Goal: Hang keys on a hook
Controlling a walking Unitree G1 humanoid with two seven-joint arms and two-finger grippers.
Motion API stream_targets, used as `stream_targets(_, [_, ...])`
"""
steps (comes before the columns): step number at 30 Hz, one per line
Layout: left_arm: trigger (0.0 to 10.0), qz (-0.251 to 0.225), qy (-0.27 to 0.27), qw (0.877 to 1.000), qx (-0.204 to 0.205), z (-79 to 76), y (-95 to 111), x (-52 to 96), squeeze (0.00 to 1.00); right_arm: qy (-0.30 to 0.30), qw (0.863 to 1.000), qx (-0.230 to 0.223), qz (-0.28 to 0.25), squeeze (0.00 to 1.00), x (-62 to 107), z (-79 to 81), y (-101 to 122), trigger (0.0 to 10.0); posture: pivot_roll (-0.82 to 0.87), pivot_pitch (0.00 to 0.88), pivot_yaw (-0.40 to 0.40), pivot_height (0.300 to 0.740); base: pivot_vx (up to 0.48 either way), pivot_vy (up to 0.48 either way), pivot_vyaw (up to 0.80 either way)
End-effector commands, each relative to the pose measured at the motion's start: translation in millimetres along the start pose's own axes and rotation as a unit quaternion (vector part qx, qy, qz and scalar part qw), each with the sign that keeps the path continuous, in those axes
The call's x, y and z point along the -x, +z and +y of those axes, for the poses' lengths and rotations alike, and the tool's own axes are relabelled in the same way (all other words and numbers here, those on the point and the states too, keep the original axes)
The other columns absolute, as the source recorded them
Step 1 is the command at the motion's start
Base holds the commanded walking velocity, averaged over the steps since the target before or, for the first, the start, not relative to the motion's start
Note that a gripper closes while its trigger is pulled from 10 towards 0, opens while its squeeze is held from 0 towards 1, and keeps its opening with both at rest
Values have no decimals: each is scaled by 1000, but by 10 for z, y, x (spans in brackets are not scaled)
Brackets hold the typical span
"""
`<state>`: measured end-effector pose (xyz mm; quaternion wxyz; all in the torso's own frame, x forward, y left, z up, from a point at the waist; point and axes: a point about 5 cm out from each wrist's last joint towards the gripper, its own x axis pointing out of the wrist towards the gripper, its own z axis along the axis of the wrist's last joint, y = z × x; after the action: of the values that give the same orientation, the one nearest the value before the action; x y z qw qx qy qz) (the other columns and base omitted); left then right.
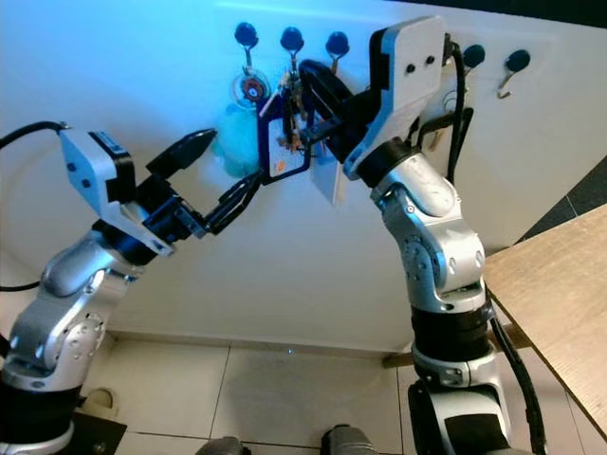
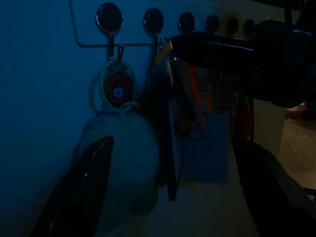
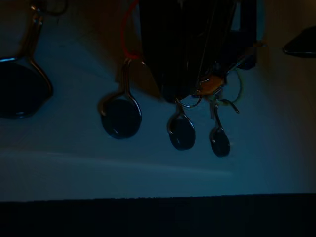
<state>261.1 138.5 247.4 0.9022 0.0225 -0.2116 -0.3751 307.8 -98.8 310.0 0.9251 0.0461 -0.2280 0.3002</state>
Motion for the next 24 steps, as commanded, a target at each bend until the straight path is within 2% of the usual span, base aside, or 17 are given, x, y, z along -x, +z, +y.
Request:
stream_targets(1, [10000,-7,-11,1000,1,-57,28,-31,0,-20,1000,-3,6,0,32,-81,-10,10000,49,126,-68,740,0,0,0])
stream_targets(14, [10000,-1,-19,1000,-1,-69,15,-40,0,7,995,-11,97,0,136,-10,-287,10000,48,131,-66,740,0,0,0])
stream_targets(24, [10000,-1,-19,1000,-4,-64,12,-40,0,17,994,-11,103,0,133,25,-301,10000,50,131,-66,740,0,0,0])
